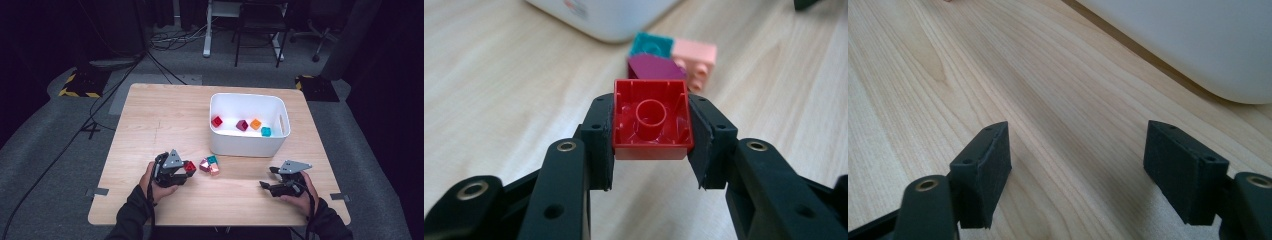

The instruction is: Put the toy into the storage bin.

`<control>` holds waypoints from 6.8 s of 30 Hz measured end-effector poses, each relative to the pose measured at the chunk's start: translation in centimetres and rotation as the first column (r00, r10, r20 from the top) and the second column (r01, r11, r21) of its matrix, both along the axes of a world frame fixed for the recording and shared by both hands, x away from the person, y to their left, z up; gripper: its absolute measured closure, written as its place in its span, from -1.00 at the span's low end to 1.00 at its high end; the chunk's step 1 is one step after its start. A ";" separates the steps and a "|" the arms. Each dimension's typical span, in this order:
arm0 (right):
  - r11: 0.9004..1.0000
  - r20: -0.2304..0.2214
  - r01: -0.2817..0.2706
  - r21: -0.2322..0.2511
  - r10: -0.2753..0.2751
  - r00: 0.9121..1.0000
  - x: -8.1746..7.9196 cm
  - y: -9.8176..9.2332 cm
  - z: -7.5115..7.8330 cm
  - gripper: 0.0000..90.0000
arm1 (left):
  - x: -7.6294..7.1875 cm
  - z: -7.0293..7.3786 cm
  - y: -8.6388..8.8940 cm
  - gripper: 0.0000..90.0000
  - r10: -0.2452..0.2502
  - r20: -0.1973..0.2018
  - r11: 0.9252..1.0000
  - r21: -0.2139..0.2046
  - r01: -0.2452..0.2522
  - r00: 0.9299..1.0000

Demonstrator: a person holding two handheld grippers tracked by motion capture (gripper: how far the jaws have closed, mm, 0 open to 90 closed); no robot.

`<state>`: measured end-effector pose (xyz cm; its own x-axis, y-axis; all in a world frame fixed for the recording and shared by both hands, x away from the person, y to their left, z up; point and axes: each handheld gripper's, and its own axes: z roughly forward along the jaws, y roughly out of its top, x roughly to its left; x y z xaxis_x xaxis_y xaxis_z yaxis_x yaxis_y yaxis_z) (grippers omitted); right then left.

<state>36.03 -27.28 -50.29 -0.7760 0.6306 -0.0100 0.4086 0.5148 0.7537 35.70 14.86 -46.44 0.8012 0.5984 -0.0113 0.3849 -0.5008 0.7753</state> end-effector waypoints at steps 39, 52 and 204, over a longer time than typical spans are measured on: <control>1.000 -0.006 -0.006 -0.002 0.006 1.000 0.1 -0.1 0.0 -0.42 | 12.4 11.0 -0.9 0.31 0.209 0.122 0.964 -0.193 -0.184 0.970; 1.000 -0.012 -0.004 0.001 0.004 1.000 0.1 -0.1 0.0 -0.42 | 12.4 13.4 -5.2 0.31 0.127 0.152 0.975 -0.204 -0.094 0.980; 1.000 -0.008 -0.005 0.001 0.005 1.000 0.2 0.0 0.0 -0.43 | 3.1 -3.1 -5.8 -0.12 -0.007 -0.050 0.990 0.143 0.014 0.999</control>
